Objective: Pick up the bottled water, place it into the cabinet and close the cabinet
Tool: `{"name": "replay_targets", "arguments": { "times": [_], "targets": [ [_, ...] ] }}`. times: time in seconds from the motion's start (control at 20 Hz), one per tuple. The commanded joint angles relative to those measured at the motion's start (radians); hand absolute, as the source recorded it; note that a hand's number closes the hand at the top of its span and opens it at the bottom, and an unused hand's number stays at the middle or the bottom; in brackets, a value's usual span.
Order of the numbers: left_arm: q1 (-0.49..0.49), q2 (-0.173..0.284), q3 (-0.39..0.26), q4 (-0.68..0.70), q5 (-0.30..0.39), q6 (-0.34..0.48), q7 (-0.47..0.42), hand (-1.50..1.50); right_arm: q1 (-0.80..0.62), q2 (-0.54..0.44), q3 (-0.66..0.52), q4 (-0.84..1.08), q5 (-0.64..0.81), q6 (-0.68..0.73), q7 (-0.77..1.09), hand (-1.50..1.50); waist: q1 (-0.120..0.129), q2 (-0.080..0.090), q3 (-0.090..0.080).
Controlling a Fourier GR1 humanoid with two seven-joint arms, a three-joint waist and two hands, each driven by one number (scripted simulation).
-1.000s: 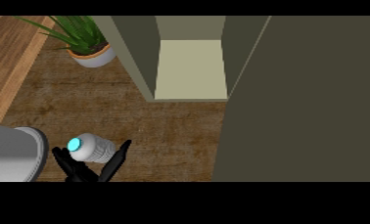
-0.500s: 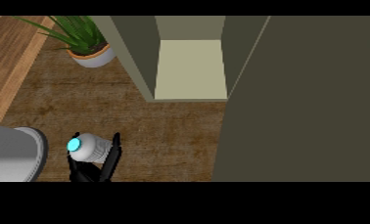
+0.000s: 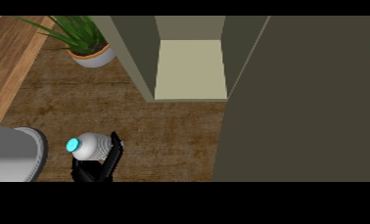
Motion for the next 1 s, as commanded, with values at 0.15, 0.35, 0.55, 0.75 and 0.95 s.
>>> {"name": "replay_targets", "arguments": {
  "times": [0.15,0.35,0.55,0.75,0.95],
  "targets": [
    [-0.005,0.065,-0.101,0.005,-0.083,-0.158,0.018,1.50,-0.020,-0.025,-0.010,-0.069,0.062,0.002,0.042,-1.50,-0.002,0.000,0.000],
    [-0.039,0.141,-0.331,0.003,-0.201,-0.296,0.210,1.50,-0.044,-0.027,-0.004,-0.031,0.014,0.014,0.006,-1.50,-0.032,-0.002,0.000],
    [-0.030,0.167,-0.339,-0.043,-0.221,-0.349,0.213,1.50,-0.016,-0.048,-0.015,-0.117,0.045,-0.009,0.052,-1.50,-0.004,-0.001,0.001],
    [0.016,0.245,-0.352,-0.200,-0.238,-0.352,0.306,1.50,0.020,-0.065,-0.003,-0.074,0.043,-0.007,0.007,-1.50,0.006,-0.002,0.002],
    [0.026,0.202,-0.364,-0.246,-0.266,-0.342,0.330,1.50,-0.085,0.011,-0.005,-0.015,0.064,-0.011,0.044,-1.50,0.010,0.001,0.001]
  ]
}}
